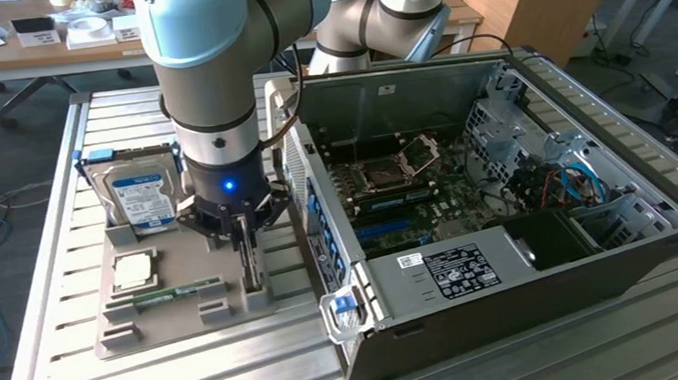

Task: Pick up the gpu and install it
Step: 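Pick up the gpu and move the gpu toward the slot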

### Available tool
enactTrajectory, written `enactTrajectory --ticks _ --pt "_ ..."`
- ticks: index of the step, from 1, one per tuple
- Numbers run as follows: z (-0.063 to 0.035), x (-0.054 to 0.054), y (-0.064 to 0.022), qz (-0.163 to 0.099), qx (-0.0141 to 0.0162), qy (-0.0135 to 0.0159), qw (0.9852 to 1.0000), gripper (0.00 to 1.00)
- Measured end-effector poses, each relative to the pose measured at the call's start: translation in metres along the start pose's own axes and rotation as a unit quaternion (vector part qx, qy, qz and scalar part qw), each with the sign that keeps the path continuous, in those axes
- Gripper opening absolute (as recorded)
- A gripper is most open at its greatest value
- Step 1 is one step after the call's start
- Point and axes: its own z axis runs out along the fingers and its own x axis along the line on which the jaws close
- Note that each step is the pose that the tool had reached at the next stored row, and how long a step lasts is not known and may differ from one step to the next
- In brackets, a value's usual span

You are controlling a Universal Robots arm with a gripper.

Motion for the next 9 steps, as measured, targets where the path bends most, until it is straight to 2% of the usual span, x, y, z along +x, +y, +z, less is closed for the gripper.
enactTrajectory --ticks 4,9 --pt "-0.0051 0.000 0.0002 0.000 0.0000 0.0000 1.0000 0.27" --pt "-0.0197 0.000 0.0008 0.000 0.0000 0.0000 1.0000 0.27"
